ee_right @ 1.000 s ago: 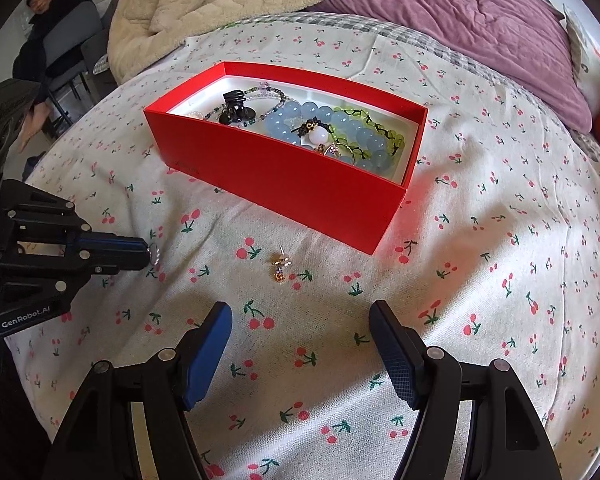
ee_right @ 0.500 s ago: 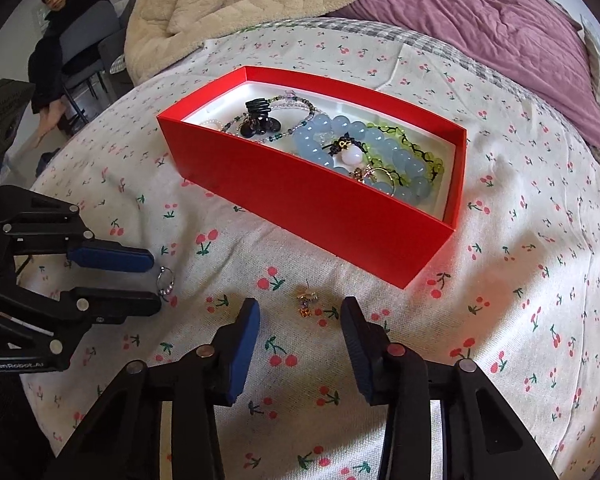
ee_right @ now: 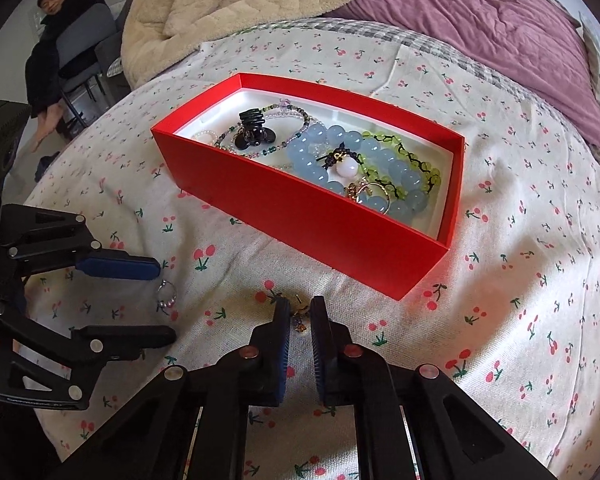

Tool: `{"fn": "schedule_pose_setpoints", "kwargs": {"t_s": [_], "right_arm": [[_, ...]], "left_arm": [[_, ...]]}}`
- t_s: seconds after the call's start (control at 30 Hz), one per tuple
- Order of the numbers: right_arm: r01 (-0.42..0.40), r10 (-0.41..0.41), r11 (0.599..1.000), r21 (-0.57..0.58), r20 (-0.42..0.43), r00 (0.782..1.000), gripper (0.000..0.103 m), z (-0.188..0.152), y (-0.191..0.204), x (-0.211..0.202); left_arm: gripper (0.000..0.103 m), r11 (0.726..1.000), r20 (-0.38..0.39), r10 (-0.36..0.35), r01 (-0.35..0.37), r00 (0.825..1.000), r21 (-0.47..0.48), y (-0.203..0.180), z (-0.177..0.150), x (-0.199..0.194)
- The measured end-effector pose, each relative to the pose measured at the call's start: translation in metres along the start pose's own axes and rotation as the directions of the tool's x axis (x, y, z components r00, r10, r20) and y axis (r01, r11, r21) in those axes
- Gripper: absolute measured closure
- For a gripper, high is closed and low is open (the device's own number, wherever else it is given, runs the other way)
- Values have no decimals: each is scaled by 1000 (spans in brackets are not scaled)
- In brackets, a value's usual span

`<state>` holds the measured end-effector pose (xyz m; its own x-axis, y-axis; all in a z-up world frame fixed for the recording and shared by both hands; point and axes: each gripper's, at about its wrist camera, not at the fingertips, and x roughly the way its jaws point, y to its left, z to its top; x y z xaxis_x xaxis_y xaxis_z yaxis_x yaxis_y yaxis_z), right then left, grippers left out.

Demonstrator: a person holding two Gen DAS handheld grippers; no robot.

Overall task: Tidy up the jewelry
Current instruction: 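Grasp the silver ring with the left tool while the right tool grasps the gold charm, then carry the silver ring and gold charm into the red box and open both tools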

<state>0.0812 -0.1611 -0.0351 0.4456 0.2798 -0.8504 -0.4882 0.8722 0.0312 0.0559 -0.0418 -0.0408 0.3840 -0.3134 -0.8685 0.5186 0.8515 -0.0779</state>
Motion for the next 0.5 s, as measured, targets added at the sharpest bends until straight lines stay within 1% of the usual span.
{"fn": "schedule_pose_setpoints", "kwargs": {"t_s": [0.17, 0.3, 0.43, 0.47, 0.5], "right_arm": [[-10, 10, 1000, 7, 5, 1000, 93, -2, 0, -7], [-14, 14, 1000, 4, 14, 1000, 93, -2, 3, -12], [-16, 16, 1000, 7, 23, 1000, 93, 0, 2, -15], [-16, 16, 1000, 8, 23, 1000, 93, 0, 2, -16], [-15, 15, 1000, 9, 23, 1000, 93, 0, 2, -16]], "left_arm": [[59, 1000, 2, 15, -15, 1000, 25, -6, 3, 5], [71, 1000, 1, 2, -2, 1000, 28, -9, 5, 6], [77, 1000, 1, -1, 1, 1000, 25, -12, 6, 7], [80, 1000, 1, -1, 1, 1000, 23, -12, 6, 7], [82, 1000, 2, -1, 1, 1000, 20, -12, 6, 7]]}}
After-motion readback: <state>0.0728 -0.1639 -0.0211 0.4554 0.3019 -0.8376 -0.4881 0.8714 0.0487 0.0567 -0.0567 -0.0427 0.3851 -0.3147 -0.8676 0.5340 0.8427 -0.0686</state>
